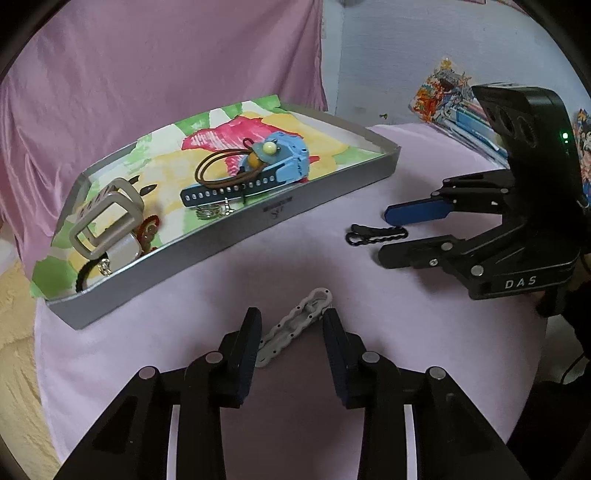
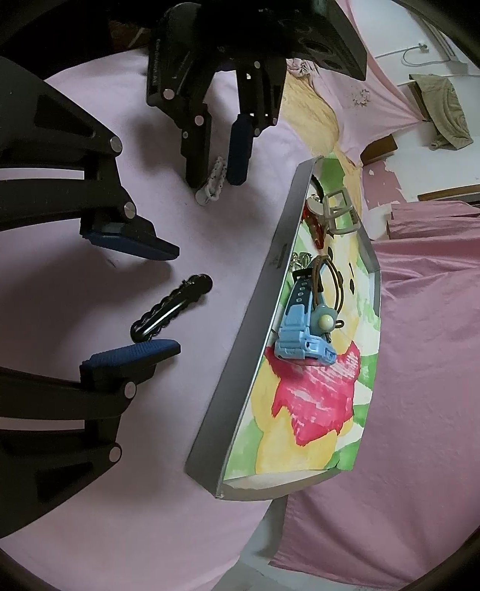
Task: Organize jewelry
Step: 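Grasp the black keychain with the right gripper while the left gripper grasps the white link bracelet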
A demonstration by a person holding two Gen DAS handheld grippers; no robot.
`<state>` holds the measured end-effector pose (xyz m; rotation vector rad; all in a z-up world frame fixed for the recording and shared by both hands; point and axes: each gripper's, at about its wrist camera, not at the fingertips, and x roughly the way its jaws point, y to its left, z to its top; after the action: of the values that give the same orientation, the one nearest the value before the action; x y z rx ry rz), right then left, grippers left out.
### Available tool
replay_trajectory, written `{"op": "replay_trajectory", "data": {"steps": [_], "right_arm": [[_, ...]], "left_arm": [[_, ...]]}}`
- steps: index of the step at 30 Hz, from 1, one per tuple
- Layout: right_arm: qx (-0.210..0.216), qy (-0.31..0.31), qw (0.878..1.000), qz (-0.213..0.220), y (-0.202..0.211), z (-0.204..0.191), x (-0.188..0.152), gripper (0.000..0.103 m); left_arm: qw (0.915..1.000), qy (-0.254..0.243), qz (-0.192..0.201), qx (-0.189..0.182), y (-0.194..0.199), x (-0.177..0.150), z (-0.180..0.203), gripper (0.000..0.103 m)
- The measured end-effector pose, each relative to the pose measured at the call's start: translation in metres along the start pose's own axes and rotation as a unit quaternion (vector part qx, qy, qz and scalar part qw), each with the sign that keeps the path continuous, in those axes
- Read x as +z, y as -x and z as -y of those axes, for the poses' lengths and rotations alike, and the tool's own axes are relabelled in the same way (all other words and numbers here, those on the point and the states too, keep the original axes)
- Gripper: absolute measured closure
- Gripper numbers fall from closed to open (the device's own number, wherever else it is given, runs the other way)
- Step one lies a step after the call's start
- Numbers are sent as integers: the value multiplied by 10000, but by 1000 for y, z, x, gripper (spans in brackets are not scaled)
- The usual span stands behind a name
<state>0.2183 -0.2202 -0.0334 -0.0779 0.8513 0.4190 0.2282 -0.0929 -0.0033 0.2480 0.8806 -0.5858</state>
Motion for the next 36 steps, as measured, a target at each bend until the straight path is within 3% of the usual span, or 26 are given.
{"op": "replay_trajectory", "data": {"steps": [6,16,20,26,36], "right_arm": [[85,13,10000,-38,3,-6,-5,69],[23,-80,10000,-7,-11,-6,11,69],[-13,19,10000,-10,-13,-10,13,69],[16,-23,10000,-12,-10,-7,10,91],[372,-368,9986,3,-4,-4,0,93]], "left_arm": [[9994,326,-39,-65,4,-4,3,75],[9969,754,-168,176,4,-3,6,79],[9950,932,-129,322,2,-1,6,91],[9920,1243,-42,212,2,0,0,91],[9825,1843,255,125,3,-7,-15,91]]}}
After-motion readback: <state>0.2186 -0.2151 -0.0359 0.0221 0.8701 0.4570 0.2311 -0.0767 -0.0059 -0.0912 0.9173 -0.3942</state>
